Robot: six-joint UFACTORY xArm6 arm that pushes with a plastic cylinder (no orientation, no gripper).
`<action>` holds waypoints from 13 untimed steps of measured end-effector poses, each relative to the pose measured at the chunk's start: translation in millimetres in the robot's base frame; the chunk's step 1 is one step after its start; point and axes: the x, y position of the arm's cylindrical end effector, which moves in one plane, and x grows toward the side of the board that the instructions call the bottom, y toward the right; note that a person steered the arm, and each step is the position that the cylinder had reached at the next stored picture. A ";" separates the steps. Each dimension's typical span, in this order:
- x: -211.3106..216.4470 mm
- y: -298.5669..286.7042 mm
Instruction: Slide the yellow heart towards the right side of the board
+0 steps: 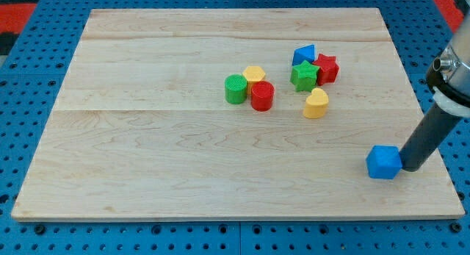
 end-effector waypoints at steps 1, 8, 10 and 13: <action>-2.6 -5.3; -143.7 -70.5; -103.0 -105.9; -129.0 -130.5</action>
